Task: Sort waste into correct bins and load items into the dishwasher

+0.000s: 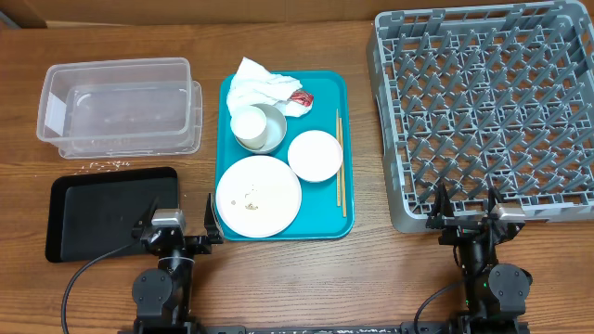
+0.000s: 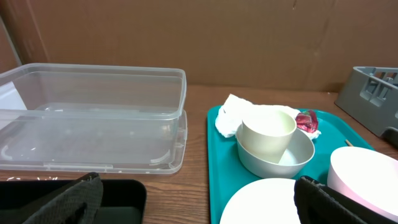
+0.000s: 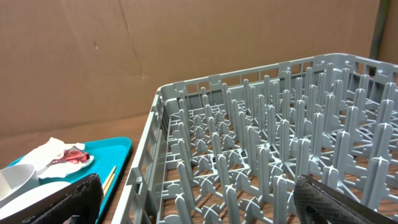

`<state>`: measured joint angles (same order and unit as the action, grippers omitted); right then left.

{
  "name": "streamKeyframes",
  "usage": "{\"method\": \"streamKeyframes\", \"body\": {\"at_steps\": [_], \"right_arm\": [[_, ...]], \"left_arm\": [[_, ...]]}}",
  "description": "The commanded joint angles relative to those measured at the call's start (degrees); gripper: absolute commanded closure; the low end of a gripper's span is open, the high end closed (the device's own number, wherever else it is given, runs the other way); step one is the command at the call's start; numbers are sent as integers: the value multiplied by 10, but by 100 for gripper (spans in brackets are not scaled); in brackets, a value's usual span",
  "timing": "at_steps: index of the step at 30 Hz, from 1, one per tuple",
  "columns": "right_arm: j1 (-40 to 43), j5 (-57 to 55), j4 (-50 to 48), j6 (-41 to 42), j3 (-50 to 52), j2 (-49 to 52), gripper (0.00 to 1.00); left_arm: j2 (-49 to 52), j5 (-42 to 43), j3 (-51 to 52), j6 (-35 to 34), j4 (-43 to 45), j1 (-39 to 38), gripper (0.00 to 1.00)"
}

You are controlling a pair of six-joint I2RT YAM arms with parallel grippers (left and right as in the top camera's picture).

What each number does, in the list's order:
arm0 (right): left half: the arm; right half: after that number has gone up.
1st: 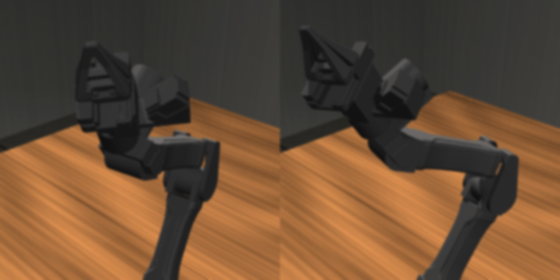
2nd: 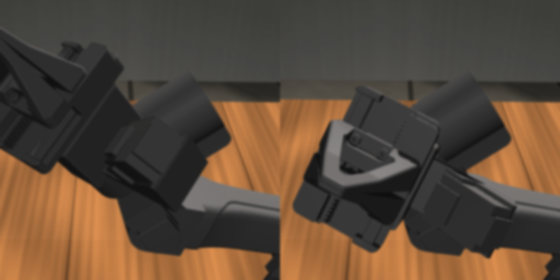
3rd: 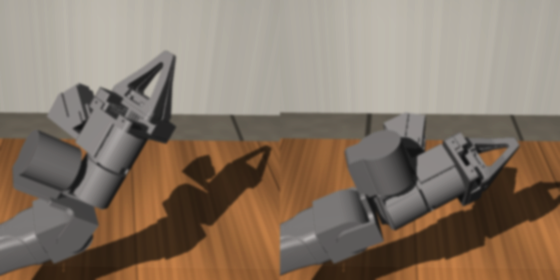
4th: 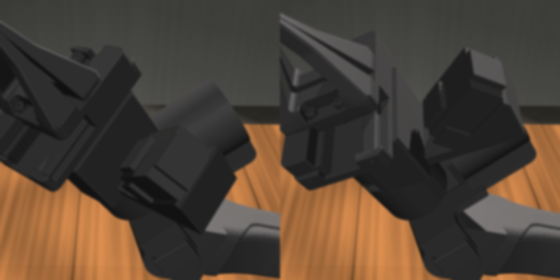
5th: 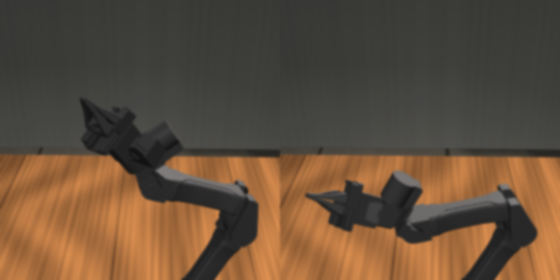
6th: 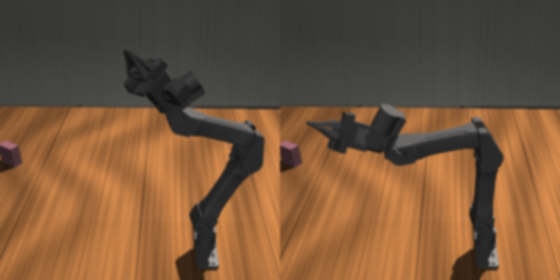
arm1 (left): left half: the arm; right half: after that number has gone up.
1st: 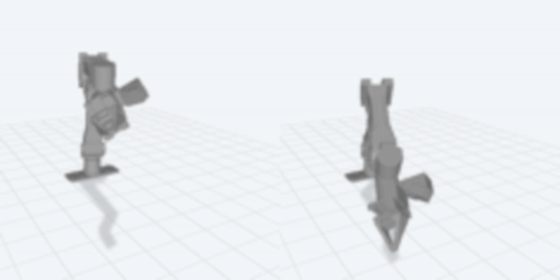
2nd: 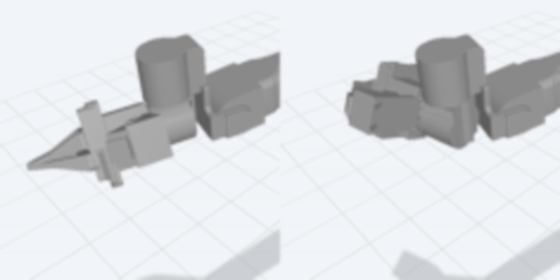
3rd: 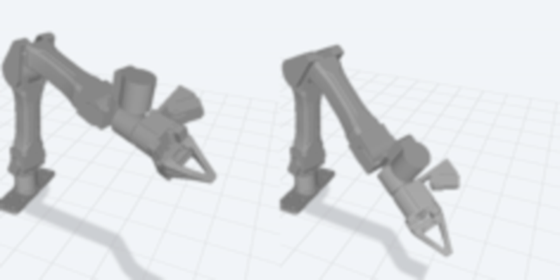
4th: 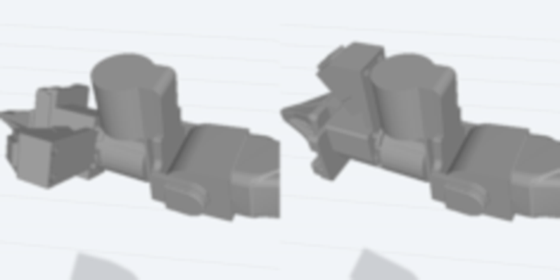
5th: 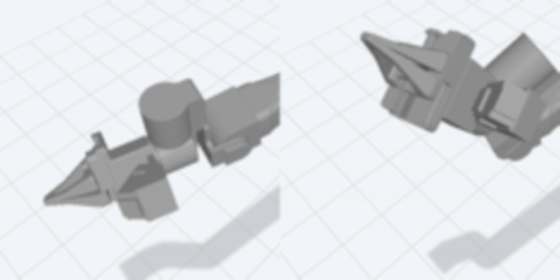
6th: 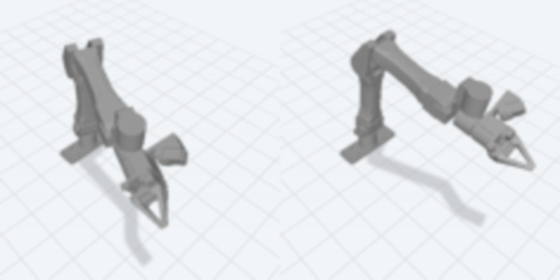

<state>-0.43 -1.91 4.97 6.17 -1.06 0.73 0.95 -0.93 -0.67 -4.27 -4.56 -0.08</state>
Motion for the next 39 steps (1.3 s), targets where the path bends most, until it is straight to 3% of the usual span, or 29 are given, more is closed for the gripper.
{"method": "streamKeyframes", "body": {"at_steps": [1,10,16,24,30,39], "right_arm": [[-3,-4,-3,-2,6,-6,0],[-3,-4,-3,-2,6,-6,0],[-3,-4,-3,-2,6,-6,0],[-3,-4,-3,-2,6,-6,0],[-3,-4,-3,-2,6,-6,0],[-3,-4,-3,-2,6,-6,0]], "left_arm": [[-7,-17,4,20,6,-3,0],[-7,-24,4,15,19,-3,0],[-7,93,4,-22,135,-3,0],[-7,97,-21,-1,211,-3,0],[44,66,-133,65,139,-3,0],[307,63,-417,107,-56,-3,0]]}}
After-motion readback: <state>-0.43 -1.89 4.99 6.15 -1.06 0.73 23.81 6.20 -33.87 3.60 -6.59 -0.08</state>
